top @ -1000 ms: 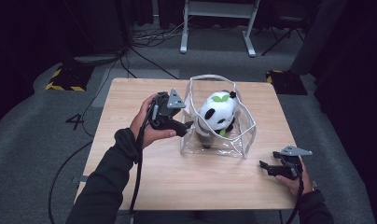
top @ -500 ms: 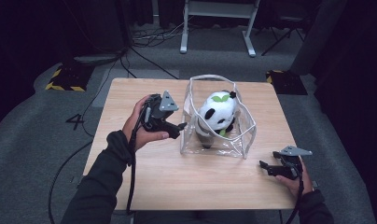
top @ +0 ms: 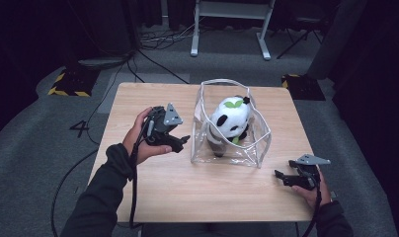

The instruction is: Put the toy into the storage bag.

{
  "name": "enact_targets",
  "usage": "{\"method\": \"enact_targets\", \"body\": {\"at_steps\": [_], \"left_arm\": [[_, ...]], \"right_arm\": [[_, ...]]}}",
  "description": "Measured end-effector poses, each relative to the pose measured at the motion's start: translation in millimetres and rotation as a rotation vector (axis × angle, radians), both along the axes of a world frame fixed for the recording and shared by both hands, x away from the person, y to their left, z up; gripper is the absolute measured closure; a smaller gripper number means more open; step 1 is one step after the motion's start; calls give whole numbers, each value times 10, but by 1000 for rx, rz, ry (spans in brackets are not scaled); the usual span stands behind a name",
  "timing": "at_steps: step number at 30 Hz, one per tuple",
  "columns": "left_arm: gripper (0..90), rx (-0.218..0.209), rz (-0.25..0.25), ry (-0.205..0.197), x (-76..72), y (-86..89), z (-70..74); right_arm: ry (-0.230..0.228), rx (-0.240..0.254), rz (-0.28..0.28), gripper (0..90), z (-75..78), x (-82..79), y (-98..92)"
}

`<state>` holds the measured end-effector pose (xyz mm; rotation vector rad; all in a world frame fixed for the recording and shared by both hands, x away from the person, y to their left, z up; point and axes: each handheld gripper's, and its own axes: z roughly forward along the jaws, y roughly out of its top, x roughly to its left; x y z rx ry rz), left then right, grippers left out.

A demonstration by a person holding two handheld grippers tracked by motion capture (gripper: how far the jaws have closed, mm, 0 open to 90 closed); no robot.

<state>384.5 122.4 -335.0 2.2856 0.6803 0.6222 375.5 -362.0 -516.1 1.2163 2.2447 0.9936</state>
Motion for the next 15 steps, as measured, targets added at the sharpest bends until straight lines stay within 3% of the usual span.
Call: {"method": "enact_targets", "body": {"at_steps": [15], "left_arm": [[163, 53, 23, 40, -27, 143, -280]], "right_arm": [[0, 0, 0, 210, 0, 0, 0]]}}
